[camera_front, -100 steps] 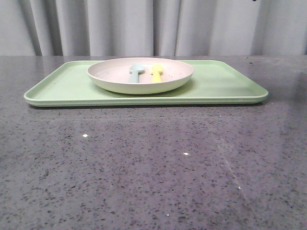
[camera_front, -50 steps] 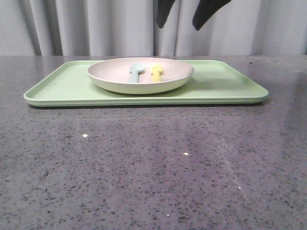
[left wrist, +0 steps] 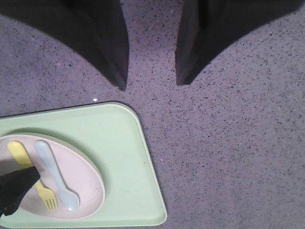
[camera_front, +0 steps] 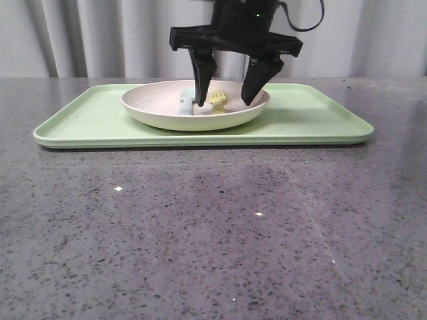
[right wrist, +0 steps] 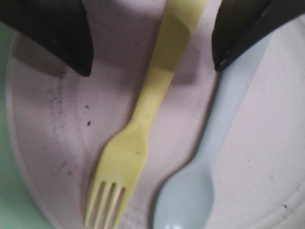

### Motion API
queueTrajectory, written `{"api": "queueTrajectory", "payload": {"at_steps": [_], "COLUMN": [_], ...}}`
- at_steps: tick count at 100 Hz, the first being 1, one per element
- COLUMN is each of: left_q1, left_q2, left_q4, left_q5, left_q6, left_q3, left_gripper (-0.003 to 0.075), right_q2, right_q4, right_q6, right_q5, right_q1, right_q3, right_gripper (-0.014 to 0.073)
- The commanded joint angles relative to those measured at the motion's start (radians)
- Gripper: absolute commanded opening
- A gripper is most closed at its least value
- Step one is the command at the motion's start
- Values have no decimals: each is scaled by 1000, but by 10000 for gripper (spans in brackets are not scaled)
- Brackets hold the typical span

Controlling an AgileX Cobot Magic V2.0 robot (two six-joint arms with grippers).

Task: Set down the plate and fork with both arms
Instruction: 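Lower the right gripper onto the yellow fork in the plate, then close the right gripper on the fork and lift it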

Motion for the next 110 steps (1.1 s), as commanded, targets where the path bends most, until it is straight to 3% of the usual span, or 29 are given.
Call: {"api": "queueTrajectory", "payload": {"at_steps": [1, 15, 22, 51, 60, 110], "left_q1": [1, 1, 1, 1, 1, 1], "left_q2": [-4, -4, -4, -4, -4, -4], "left_q4": [-6, -6, -6, -6, -6, -6], "left_q5": [-61, -61, -61, -61, -61, -61], "left_q6": [-8, -8, -8, -8, -8, -8], "left_q3": [-25, -25, -25, -25, -25, -25], "left_gripper": [239, 239, 239, 239, 239, 239], "right_q2": [-47, -30, -26, -23, -23, -152], "right_q4": [-7, -7, -7, -7, -8, -89], "right_q6": [5, 5, 5, 5, 5, 5], "right_q5": [-25, -19, -16, -14, -15, 41], "right_q1": [0, 0, 0, 0, 0, -7], "right_q3": [-35, -36, -36, -39, -39, -39], "right_gripper": [527, 519, 463, 18, -69, -68]}}
